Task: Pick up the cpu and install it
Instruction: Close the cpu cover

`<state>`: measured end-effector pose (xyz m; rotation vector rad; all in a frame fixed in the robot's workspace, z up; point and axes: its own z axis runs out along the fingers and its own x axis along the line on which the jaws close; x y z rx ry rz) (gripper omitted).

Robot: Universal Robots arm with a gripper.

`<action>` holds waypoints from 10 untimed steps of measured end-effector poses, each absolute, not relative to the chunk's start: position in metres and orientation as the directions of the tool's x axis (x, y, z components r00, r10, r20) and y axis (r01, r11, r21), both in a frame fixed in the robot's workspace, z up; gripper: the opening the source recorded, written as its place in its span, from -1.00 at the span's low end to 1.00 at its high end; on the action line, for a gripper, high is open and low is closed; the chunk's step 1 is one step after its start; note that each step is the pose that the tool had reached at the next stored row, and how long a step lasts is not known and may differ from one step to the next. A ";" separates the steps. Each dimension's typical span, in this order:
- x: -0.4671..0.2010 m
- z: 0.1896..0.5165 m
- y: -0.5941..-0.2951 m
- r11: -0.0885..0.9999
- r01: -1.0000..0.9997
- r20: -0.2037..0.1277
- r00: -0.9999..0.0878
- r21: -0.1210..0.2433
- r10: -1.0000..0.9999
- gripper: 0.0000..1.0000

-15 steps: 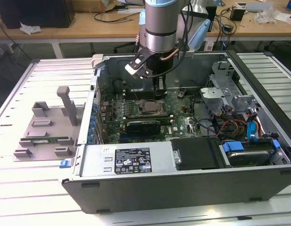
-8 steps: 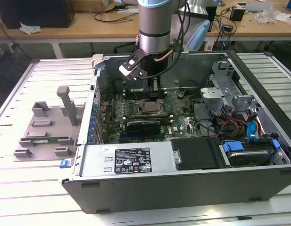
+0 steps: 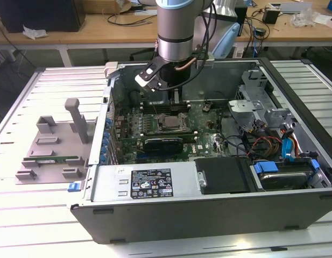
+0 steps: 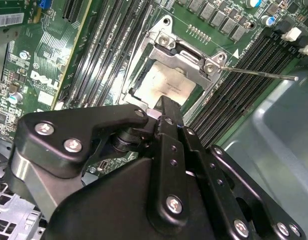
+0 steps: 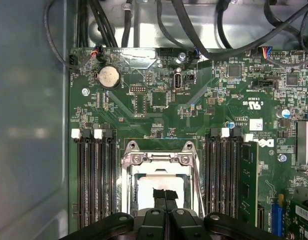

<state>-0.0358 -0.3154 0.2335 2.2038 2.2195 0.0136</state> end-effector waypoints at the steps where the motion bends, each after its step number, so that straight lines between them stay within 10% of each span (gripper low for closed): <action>1: -0.036 0.234 -0.315 0.019 1.000 -0.004 -0.019 0.016 1.000 -0.79; 10: -0.036 0.234 -0.315 0.129 0.992 -0.004 -0.129 0.016 0.992 -0.79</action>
